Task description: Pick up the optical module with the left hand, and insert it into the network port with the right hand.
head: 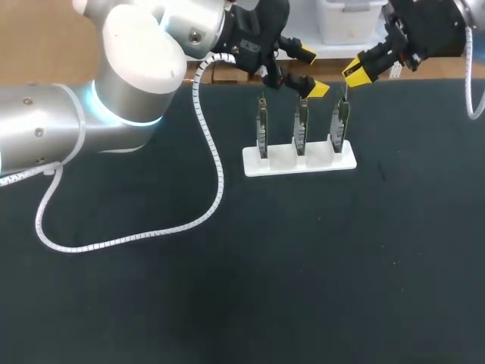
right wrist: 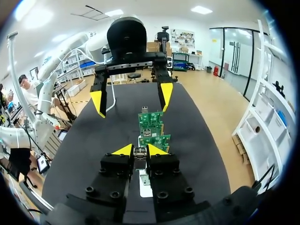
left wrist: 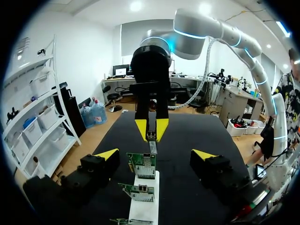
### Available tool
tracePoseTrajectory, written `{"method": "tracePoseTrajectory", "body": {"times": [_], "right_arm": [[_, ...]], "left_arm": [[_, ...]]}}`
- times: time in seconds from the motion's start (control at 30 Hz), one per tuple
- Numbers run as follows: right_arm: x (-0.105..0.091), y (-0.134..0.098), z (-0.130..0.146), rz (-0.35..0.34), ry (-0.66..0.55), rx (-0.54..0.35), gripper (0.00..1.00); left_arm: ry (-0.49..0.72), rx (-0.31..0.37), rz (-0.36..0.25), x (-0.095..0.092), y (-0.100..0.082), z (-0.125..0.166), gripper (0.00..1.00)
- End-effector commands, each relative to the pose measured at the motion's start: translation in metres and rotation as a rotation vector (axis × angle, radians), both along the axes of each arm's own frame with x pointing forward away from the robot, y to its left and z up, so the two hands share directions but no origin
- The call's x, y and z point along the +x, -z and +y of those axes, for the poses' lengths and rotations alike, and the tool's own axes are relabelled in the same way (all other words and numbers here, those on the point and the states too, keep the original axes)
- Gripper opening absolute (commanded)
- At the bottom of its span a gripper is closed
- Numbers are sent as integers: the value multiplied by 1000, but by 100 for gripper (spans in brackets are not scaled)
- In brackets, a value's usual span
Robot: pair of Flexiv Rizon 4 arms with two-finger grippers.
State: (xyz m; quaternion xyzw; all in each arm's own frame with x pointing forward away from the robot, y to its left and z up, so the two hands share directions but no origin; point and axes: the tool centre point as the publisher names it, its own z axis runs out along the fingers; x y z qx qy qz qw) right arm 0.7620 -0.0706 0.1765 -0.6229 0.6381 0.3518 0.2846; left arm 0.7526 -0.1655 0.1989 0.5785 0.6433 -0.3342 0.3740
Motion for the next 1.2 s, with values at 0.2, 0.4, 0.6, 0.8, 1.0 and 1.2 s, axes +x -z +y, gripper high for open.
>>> {"method": "tracePoseTrajectory", "body": {"times": [0.2,0.4,0.6,0.8,1.0,1.2], "right_arm": [[-2,2,3,3,-1,1,0],[1,-2,1,-7,7,10,0],[6,0,4,-10,3,5,0],[11,1,7,-14,-3,4,0],[11,1,2,-14,9,1,0],[11,4,-4,-8,28,-6,0]], "left_arm": [[-1,7,4,1,-1,-1,100],[-1,7,4,1,-1,-1,100],[-1,7,4,1,-1,-1,100],[-1,7,4,1,-1,-1,100],[-1,7,4,1,-1,-1,100],[-1,7,4,1,-1,-1,100]]}}
